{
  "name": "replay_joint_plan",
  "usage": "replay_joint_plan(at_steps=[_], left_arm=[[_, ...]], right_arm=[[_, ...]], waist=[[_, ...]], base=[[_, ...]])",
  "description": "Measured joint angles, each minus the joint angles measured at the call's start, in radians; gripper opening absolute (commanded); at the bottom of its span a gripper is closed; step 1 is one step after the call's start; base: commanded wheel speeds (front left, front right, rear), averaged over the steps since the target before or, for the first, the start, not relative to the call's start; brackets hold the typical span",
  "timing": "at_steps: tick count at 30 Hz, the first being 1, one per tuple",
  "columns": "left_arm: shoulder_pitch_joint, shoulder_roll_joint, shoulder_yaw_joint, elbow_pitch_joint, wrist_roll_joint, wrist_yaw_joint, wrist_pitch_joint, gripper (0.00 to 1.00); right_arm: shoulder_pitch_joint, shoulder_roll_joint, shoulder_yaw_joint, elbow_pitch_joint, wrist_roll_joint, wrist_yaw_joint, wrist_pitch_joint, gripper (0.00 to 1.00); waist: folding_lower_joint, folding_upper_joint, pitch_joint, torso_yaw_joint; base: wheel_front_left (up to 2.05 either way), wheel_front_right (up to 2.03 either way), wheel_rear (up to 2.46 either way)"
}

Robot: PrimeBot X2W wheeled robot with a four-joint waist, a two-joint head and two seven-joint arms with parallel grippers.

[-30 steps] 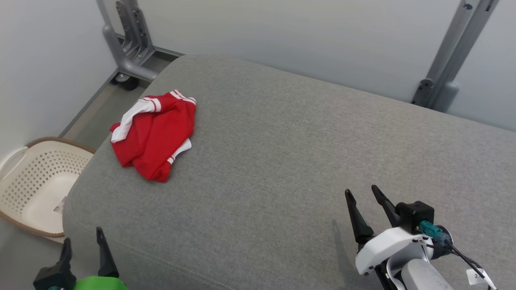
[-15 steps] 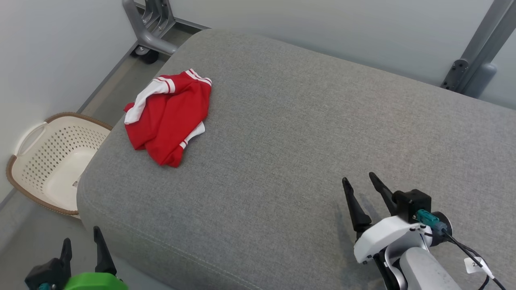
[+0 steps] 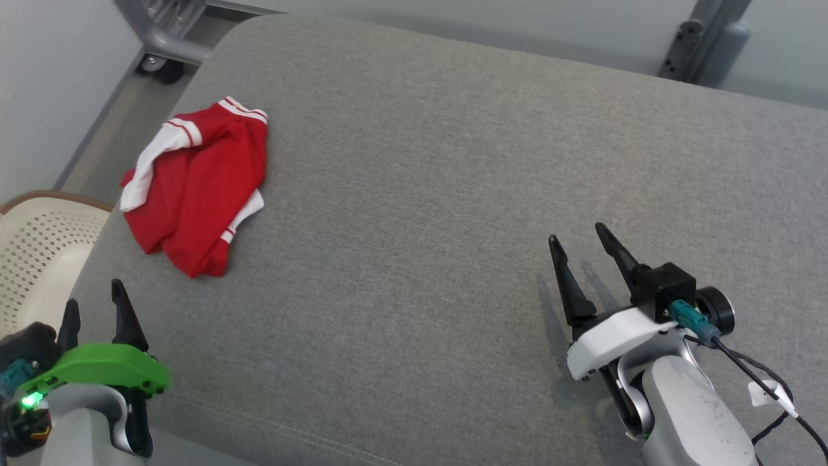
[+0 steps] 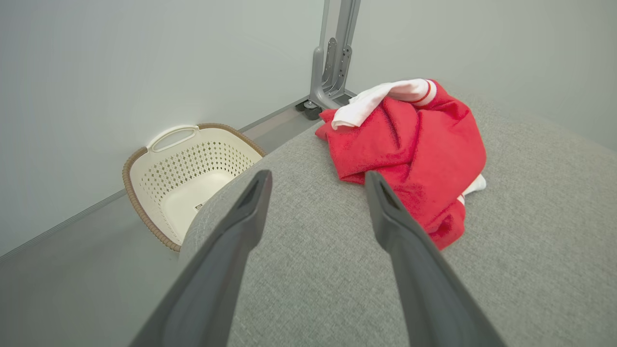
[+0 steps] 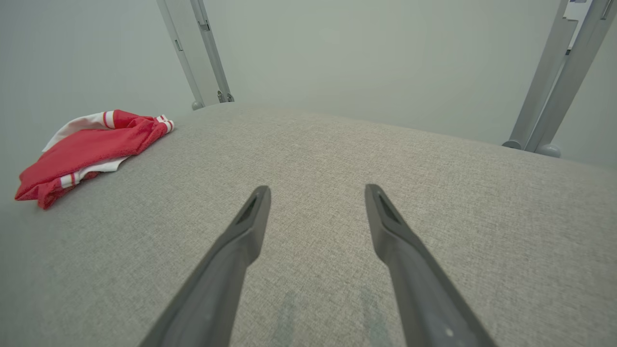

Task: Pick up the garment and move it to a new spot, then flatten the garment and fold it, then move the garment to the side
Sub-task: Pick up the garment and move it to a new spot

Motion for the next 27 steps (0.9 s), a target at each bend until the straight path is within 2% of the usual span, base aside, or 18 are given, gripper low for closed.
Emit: replay_joint_plan(at_steps=[6,14,21,22,23,27], left_arm=[[-0.116,0.051,0.003,0.092,-0.014,-0.005,0.0,1.0],[-0.2,0.104,-0.056,0.181,-0.076,-0.006,0.0,1.0],[-0.268,0.132,-0.042,0.341,-0.081,-0.002,-0.002,0.99],[-0.281,0.138,-0.044,0.36,-0.079,0.0,-0.002,0.33],[-0.291,0.146,-0.044,0.365,-0.076,0.001,-0.002,0.0],[-0.302,0.155,-0.038,0.356,-0.06,0.004,-0.004,0.0]], right_arm=[[-0.038,0.0,-0.003,-0.056,-0.033,0.0,0.0,1.0],[-0.074,-0.001,-0.006,-0.104,-0.056,0.0,0.0,1.0],[-0.091,-0.001,-0.004,-0.129,-0.066,0.0,0.0,1.0],[-0.092,-0.001,-0.006,-0.131,-0.066,0.0,0.0,1.0],[-0.094,-0.001,-0.009,-0.132,-0.066,0.0,0.0,1.0],[-0.095,-0.001,-0.019,-0.133,-0.058,0.0,0.0,1.0]], waist=[[0.0,0.0,0.068,-0.069],[0.0001,0.0,0.157,-0.155],[0.0001,0.0,0.222,-0.217],[0.0,0.0,0.23,-0.225],[0.0001,0.0,0.236,-0.232],[0.0001,0.0,0.247,-0.255]], base=[[0.0,0.0,0.0],[0.0,0.0,0.0],[0.0,0.0,0.0],[0.0,0.0,0.0],[0.0,0.0,0.0],[0.0,0.0,0.0]])
